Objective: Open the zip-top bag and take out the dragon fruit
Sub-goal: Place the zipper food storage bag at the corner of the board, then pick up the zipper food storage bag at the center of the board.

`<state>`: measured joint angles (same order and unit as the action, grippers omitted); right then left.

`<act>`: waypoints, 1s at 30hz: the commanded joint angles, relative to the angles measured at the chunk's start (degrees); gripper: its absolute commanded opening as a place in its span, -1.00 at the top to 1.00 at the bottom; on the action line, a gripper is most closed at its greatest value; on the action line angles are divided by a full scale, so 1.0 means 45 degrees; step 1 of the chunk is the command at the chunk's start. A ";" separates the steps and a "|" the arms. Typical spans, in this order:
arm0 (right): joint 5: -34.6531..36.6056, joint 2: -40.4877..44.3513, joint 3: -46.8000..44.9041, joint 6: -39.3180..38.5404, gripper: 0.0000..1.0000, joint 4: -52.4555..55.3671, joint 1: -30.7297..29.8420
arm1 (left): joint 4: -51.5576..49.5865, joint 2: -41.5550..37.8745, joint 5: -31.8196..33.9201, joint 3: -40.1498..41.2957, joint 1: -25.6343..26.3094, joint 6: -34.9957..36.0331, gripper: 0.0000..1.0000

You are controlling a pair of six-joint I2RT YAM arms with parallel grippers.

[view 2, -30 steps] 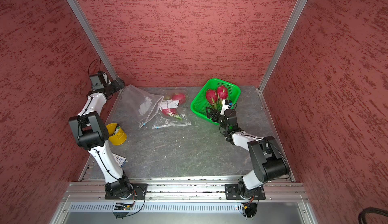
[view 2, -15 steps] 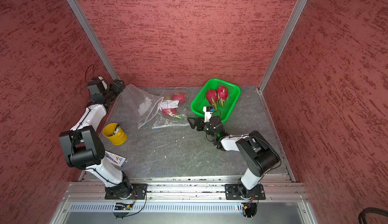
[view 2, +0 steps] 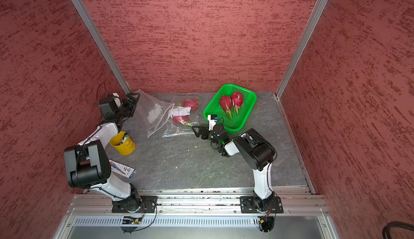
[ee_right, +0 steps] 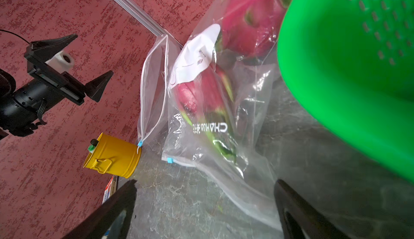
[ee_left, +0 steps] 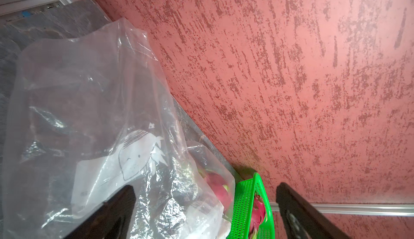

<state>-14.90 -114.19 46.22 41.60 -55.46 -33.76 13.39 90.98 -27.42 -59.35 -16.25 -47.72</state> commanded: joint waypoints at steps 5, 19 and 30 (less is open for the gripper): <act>0.0653 -0.1062 0.1190 0.0029 -0.78 -0.0039 -0.0154 | -0.0171 -0.2295 0.0501 0.1643 0.1476 0.1834 -1.00; 0.0135 0.0126 0.0903 -0.0219 0.90 0.0350 -0.0252 | -0.1693 -0.4320 0.0211 0.4621 0.2668 0.2710 -0.97; -0.0004 0.3054 -0.0938 -0.0352 1.00 0.1602 -0.0165 | -0.3159 -0.4579 0.0137 0.5965 0.4123 0.3476 -0.97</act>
<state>-14.83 -102.87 43.90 41.32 -50.94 -34.52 1.19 70.72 -25.96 -34.02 1.32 -33.74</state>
